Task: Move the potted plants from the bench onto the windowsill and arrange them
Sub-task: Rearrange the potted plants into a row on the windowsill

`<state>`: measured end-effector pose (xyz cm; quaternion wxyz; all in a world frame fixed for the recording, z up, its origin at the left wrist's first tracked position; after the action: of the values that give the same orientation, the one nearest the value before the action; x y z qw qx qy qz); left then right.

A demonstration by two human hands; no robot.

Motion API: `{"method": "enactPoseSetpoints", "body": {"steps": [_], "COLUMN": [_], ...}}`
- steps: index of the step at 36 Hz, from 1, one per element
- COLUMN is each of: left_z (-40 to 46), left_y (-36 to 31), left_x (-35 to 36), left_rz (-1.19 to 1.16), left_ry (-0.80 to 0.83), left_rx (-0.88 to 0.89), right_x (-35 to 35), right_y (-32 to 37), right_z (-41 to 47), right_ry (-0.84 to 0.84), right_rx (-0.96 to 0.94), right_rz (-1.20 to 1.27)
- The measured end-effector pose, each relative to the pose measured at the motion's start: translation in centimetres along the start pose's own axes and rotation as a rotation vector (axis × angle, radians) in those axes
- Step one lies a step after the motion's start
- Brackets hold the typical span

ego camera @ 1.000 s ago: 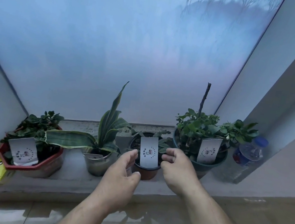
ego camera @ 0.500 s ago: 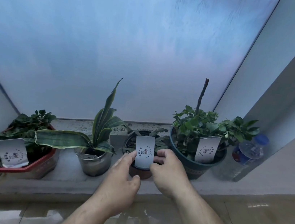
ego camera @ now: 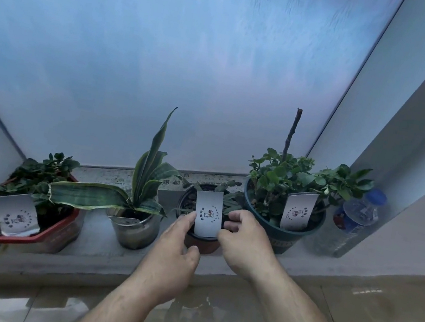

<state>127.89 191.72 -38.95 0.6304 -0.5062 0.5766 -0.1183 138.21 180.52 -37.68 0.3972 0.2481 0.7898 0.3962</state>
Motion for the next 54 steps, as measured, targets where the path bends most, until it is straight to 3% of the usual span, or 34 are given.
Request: {"method": "enactPoseSetpoints", "body": {"steps": [10,16,20,28,36,54], "left_z": [-0.3,-0.3,-0.5,-1.2,-1.1,0.2], "left_y": [-0.6,-1.8,-3.3,-7.8,-11.8,-13.7], "left_x": [-1.2,-2.1,-2.0,0.9,5.9,8.4], "left_rz": [-0.084,-0.130,-0.161,-0.183,-0.282,-0.216], "left_ry": [-0.077,-0.134,-0.159,-0.056,0.077,0.153], "left_rx": [-0.028,0.008,0.027,0.091,0.099,0.141], "right_x": [-0.3,-2.3,-6.3,-15.4,-15.8,-14.6], "right_y": [0.7,2.6,2.6,-2.3,-3.4,-3.1], "right_z": [-0.5,-2.6,-4.5,-4.3,-2.0,-1.6], "right_ry": [0.008,-0.025,-0.144,-0.447,-0.358,-0.271], "right_rx": [-0.040,-0.186,-0.265,-0.144,-0.156,-0.119], "right_rz": [-0.013,-0.063,-0.063,0.188,0.182,0.100]}}
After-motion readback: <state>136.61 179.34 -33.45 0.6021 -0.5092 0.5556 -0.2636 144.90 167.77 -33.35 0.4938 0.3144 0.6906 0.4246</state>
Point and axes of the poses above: each hand's wrist, its own z-axis towards the middle knuckle, its own x-axis out of the palm, y = z × x, the point moved 9 cm from there along z, towards the middle knuckle, and after that the axes turned 7 degrees about z, right-handed, at the moved point
